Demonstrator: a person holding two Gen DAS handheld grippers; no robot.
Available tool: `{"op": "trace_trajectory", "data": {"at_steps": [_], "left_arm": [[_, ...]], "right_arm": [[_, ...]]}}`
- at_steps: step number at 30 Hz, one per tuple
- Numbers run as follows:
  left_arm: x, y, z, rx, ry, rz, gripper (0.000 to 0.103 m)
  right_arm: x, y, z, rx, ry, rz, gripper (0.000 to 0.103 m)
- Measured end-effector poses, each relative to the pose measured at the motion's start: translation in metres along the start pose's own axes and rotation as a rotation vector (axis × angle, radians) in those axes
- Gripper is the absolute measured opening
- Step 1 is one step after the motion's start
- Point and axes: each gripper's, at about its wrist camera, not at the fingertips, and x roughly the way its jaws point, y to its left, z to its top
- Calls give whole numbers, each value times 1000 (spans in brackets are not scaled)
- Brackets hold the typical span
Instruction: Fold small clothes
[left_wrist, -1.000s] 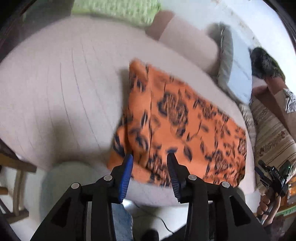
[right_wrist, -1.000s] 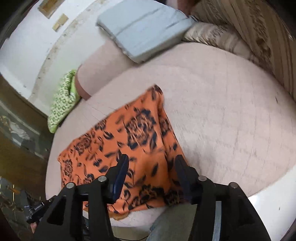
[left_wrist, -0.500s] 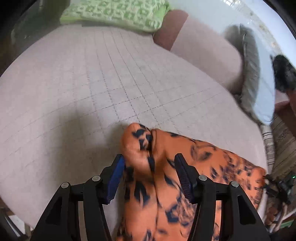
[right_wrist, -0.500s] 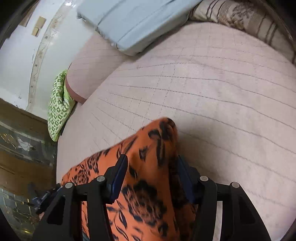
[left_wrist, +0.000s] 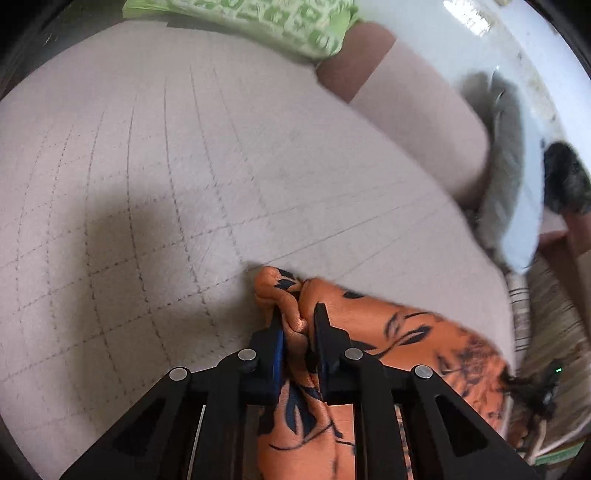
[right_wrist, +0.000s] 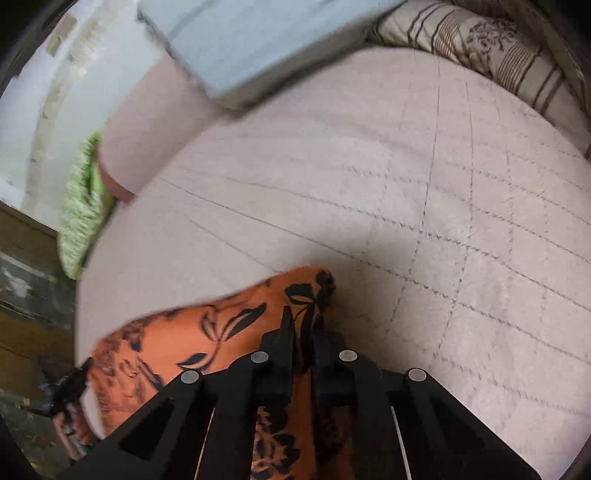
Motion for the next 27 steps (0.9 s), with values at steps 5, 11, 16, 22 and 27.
{"op": "trace_trajectory", "data": {"at_steps": [5,11,16,22,27], "left_arm": [[-36,-6,-25,-5,-41,-11,39],[-104,-9,-112,60,-69,-38,48],[-114,7,-174,45,-39,-78,46],[-124,21,-174,16,-110,-131,46],[-136,17,-181,68,-126,-165,46]], "right_arm": [[-35,10,-18,-4,-43,45,27],[-93,-10,-111,-3,-146,109,71],[-80,-28,-166,34,-120,171,62],[-86,-23,-172,-2,-187,159,51],[-79,-25,-173,7,-145,151,47]]}}
